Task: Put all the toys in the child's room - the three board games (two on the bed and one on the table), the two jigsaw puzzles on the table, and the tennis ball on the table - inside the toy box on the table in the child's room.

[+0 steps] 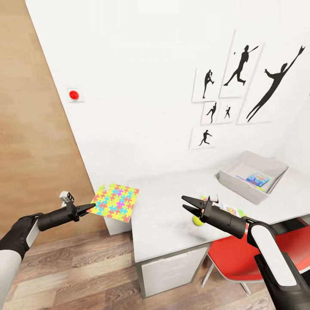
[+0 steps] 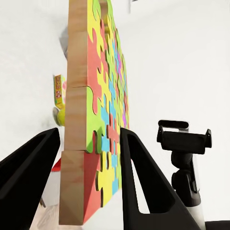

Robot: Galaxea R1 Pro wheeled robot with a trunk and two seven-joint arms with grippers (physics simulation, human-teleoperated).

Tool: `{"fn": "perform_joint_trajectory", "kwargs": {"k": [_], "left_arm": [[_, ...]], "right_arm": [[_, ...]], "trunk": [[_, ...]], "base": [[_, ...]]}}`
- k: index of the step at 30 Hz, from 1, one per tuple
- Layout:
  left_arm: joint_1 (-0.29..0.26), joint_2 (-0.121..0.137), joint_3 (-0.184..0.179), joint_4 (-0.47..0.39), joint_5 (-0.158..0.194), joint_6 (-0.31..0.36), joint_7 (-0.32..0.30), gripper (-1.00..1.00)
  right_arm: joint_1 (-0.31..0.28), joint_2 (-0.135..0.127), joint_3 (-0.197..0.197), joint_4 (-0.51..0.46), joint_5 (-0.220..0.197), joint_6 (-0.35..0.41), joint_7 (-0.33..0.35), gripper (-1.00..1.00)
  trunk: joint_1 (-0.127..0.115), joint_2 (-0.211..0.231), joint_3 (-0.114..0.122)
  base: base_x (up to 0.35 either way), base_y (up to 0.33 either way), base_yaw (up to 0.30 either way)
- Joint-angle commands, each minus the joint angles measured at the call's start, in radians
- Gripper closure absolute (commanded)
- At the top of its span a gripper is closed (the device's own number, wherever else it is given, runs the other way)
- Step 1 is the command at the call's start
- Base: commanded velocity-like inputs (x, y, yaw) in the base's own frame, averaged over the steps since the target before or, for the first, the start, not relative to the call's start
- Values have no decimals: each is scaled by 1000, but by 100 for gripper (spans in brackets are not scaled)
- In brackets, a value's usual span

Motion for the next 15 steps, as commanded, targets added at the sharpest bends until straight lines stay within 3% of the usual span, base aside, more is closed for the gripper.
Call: {"fn": "perform_joint_trajectory", "kwargs": {"k": [1,15], "left_arm": [[-1,0,0,0,-1,10,-4,100],[-1,2,0,0,-1,9,-4,100]], "right_arm": [[-1,0,0,0,7,1,8,-100],[-1,0,1,0,8,1,7,-100]], "trunk": [[1,-2,0],[1,-2,5]], "base": [[0,0,0],[0,0,0]]}}
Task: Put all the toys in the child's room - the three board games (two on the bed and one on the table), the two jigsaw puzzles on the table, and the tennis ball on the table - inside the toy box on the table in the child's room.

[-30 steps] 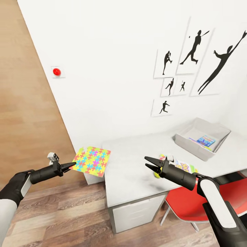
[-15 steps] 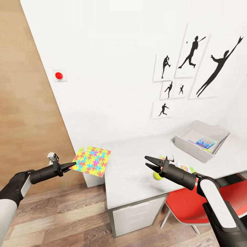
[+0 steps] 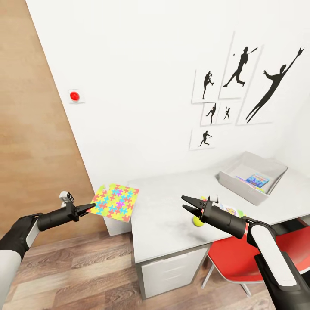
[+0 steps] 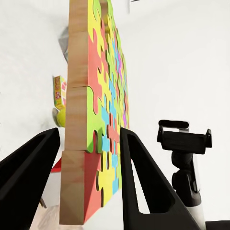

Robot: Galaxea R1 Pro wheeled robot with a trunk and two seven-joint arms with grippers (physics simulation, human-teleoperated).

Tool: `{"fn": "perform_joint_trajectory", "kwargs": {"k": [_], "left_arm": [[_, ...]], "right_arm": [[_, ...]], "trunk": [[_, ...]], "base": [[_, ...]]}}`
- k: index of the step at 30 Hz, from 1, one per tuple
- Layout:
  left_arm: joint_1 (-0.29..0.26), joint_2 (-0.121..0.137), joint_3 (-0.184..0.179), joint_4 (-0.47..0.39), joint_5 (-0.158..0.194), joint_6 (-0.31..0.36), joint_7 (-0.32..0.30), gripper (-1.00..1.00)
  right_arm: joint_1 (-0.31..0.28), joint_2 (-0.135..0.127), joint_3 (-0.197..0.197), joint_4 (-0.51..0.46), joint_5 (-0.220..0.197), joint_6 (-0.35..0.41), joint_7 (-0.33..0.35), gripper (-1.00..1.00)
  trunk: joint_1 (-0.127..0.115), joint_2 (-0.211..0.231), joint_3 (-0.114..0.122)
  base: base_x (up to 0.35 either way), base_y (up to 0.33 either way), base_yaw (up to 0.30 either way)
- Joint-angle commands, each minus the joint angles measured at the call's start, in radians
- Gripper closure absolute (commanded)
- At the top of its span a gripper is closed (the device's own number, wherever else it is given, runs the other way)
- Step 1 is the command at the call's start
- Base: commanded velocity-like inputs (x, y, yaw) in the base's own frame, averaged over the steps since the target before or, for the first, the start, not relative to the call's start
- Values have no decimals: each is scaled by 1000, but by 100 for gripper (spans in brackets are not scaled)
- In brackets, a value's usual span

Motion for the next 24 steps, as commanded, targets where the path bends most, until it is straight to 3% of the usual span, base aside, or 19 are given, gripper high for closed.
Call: {"fn": "perform_joint_trajectory", "kwargs": {"k": [1,7,24], "left_arm": [[-1,0,0,0,-1,11,-4,100],[-1,0,0,0,0,10,-4,100],[-1,0,-1,0,-1,10,-4,100]], "right_arm": [[-1,-1,0,0,7,1,8,-100],[0,-1,0,0,8,1,8,-100],[0,-1,0,1,8,0,8,-100]], "trunk": [[1,-2,-2],[1,-2,1],[1,-2,21]], "base": [[0,0,0],[0,0,-72],[0,0,-196]]}}
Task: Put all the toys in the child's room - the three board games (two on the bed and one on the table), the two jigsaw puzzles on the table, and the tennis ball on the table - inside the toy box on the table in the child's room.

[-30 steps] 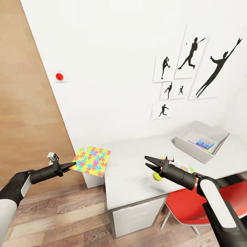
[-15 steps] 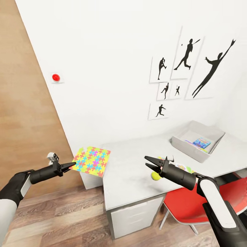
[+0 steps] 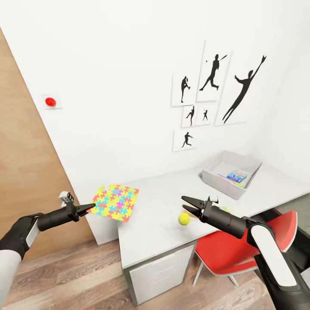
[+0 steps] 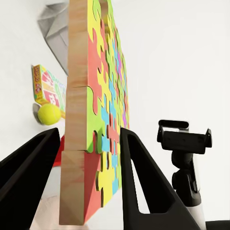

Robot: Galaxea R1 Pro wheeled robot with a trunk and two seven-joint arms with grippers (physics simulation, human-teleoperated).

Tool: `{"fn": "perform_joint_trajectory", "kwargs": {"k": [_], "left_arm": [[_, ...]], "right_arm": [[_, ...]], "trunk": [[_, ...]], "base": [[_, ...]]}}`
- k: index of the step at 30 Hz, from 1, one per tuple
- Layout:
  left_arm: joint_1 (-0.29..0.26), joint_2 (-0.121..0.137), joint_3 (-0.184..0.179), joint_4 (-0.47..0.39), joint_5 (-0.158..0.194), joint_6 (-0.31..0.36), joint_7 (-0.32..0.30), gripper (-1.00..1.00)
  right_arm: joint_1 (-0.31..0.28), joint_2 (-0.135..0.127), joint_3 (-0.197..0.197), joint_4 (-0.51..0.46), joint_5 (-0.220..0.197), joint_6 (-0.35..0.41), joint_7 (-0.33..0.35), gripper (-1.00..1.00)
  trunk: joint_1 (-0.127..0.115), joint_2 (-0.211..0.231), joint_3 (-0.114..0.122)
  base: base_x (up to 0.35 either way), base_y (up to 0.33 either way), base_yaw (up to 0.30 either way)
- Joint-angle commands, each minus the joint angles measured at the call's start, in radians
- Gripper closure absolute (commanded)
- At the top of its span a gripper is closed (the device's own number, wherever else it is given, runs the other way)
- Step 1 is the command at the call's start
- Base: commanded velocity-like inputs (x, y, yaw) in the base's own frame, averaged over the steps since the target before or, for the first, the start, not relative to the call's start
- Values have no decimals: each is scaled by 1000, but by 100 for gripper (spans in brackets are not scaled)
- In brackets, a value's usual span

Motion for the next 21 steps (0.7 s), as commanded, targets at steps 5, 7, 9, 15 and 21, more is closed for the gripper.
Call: {"fn": "perform_joint_trajectory", "kwargs": {"k": [5,7,9,15,21], "left_arm": [[-1,0,0,0,0,10,-4,100],[-1,0,0,0,1,9,-4,100],[-1,0,0,0,1,6,-4,100],[1,0,4,0,2,3,-4,100],[1,0,4,0,2,1,-4,100]], "right_arm": [[-1,0,0,1,8,1,9,-100],[-1,0,0,1,8,1,8,-100],[-1,0,0,1,8,1,9,-100],[-1,0,-1,2,8,-5,9,-100],[-1,0,0,1,8,-6,9,-100]], "trunk": [[1,-2,4],[1,-2,6],[1,-2,8],[1,-2,9],[1,-2,9]], "base": [[0,0,-202],[0,0,-199],[0,0,-121],[0,0,-29],[0,-132,-1]]}}
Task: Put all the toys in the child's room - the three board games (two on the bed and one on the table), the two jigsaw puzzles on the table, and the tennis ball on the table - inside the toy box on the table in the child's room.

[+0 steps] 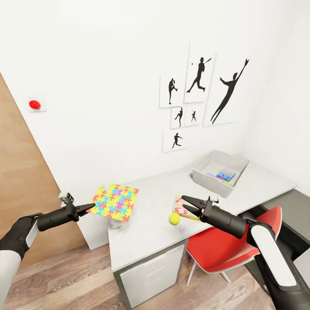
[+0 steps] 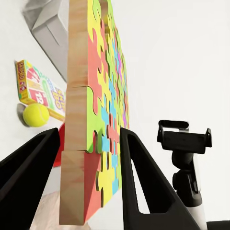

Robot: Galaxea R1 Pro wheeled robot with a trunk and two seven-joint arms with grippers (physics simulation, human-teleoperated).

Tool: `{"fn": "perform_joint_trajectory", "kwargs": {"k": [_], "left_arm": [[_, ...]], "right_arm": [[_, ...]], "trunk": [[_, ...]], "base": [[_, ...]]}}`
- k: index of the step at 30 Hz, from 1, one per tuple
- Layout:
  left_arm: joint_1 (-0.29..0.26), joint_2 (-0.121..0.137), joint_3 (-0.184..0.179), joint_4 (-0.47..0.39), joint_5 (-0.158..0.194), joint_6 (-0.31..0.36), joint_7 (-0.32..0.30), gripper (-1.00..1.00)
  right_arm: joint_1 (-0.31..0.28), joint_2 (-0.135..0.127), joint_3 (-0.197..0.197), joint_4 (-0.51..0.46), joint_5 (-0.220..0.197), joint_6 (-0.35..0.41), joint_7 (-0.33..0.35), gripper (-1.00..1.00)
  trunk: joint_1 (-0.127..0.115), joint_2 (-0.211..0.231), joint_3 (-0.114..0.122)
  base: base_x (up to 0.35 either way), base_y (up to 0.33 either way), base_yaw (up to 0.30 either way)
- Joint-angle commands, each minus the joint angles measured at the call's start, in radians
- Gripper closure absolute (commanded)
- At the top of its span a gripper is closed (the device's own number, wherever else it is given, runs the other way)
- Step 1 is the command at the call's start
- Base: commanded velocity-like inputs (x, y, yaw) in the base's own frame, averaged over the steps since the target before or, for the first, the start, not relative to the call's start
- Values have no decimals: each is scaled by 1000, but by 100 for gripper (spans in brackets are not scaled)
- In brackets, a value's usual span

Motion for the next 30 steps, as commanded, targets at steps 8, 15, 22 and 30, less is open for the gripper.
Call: {"fn": "perform_joint_trajectory", "kwargs": {"k": [8,15,22,30], "left_arm": [[-2,0,0,0,-1,10,-5,100],[-1,-1,0,0,-1,10,-5,100],[-1,-1,-1,0,-1,10,-5,100],[-1,0,0,0,-1,9,-5,100]], "right_arm": [[-1,-1,1,0,7,1,8,-100],[-1,-1,1,0,7,1,8,-100],[-1,-1,1,0,7,1,8,-100],[-1,-1,1,0,7,1,8,-100]], "trunk": [[1,-2,4],[1,-2,12],[1,-2,14],[1,-2,15]], "base": [[0,-272,-119],[1,-259,-196],[85,-150,-55],[107,-163,-18]]}}
